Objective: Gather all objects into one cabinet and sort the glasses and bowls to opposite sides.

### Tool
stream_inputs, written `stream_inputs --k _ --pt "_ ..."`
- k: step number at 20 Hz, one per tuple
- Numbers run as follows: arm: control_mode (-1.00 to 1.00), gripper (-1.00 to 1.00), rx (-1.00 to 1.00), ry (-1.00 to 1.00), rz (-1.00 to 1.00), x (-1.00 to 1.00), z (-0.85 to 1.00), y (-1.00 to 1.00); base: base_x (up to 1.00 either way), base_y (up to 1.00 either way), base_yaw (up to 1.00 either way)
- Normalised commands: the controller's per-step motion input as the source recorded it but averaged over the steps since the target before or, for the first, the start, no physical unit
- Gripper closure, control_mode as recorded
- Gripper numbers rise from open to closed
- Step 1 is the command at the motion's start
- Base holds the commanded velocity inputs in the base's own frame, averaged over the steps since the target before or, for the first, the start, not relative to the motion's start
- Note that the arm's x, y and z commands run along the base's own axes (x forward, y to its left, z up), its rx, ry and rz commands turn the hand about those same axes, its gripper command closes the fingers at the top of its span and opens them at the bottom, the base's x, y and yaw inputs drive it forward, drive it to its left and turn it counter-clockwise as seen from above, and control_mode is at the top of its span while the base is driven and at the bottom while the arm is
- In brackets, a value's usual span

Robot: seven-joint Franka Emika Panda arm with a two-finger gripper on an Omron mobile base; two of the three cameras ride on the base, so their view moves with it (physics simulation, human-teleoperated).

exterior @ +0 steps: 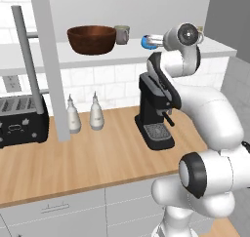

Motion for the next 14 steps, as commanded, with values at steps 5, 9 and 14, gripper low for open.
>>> stream_inputs --k 5,9,14 --pt "-1.00 -1.00 0.01 0.00 0.00 0.03 0.00 0.06 0.00 0.00 0.00" --pt "-1.00 -1.00 0.01 0.03 0.00 0.09 -0.01 0.00 0.00 0.00 0.00" --pt "-1.00 -1.00 0.03 0.06 0.00 0.28 -0.12 0.02 0.00 0.00 0.00"
